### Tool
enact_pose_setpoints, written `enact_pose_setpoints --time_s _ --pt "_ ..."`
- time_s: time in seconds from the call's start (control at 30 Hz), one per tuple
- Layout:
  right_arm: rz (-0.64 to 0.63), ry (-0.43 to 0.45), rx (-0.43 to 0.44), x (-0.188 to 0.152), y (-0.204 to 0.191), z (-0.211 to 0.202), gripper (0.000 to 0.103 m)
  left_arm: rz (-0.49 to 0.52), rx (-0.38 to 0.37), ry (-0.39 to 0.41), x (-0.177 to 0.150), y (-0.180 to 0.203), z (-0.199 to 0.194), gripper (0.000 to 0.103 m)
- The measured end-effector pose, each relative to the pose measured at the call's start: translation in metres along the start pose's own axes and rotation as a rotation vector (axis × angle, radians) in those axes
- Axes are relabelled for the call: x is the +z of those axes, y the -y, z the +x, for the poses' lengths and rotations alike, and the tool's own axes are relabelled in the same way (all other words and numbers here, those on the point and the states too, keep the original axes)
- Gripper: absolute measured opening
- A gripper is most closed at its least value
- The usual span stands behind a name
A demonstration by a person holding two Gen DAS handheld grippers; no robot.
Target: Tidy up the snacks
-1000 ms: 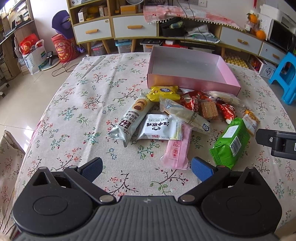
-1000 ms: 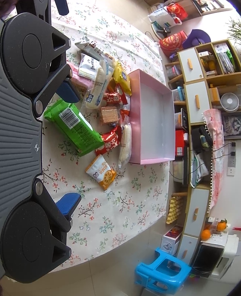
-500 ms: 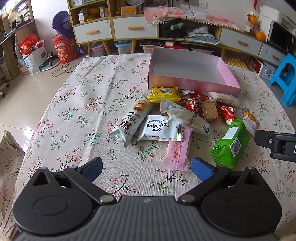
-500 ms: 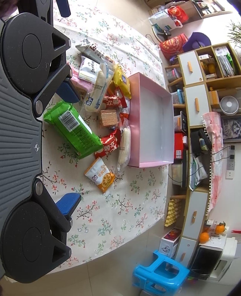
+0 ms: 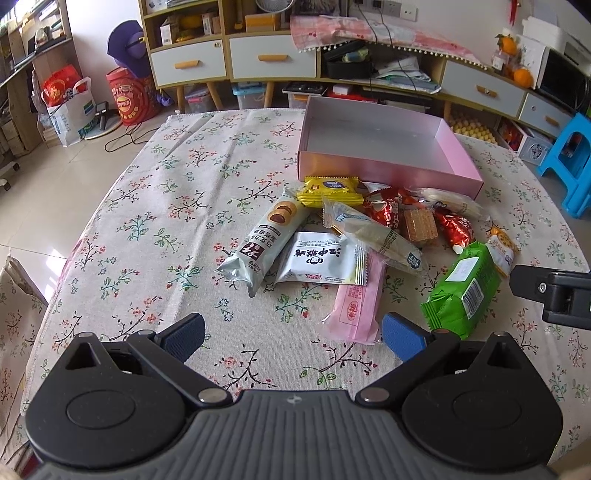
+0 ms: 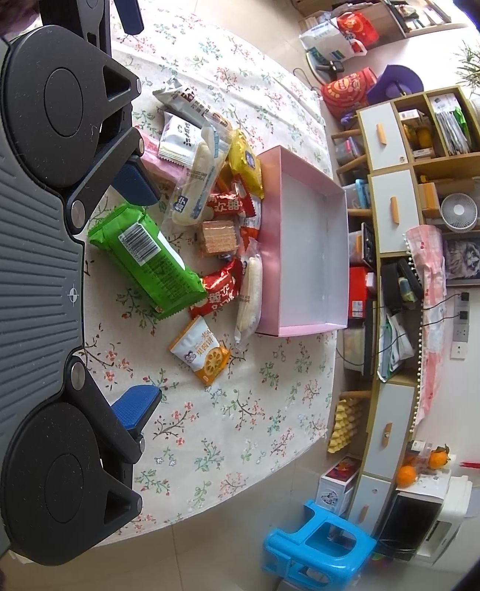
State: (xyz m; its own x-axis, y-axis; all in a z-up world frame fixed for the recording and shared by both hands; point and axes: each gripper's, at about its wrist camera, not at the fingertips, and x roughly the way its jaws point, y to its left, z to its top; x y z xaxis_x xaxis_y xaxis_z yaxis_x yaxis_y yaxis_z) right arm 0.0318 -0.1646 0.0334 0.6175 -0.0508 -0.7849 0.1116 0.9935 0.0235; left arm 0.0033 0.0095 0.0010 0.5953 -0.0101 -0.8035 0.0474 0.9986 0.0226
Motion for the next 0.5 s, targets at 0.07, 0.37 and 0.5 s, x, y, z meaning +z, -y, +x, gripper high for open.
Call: enact_pose_setpoints --time_s 0.07,0.37,0.5 --pt "0.001 0.001 0.000 0.0001 0.0002 -0.0002 0.103 0.001 -0.001 0.002 -0.0002 0.0004 0.0003 0.103" --pt "-0.003 0.008 -0.005 0.0001 -0.0005 -0.0006 0.103 -0.013 -0.006 0.011 0.0000 -0.0019 0.0003 0.102" --pt "-0.006 0.004 -0.001 0.0000 -0.0016 0.0006 0.103 -0.012 -0.008 0.013 0.0004 -0.0022 0.0012 0.103"
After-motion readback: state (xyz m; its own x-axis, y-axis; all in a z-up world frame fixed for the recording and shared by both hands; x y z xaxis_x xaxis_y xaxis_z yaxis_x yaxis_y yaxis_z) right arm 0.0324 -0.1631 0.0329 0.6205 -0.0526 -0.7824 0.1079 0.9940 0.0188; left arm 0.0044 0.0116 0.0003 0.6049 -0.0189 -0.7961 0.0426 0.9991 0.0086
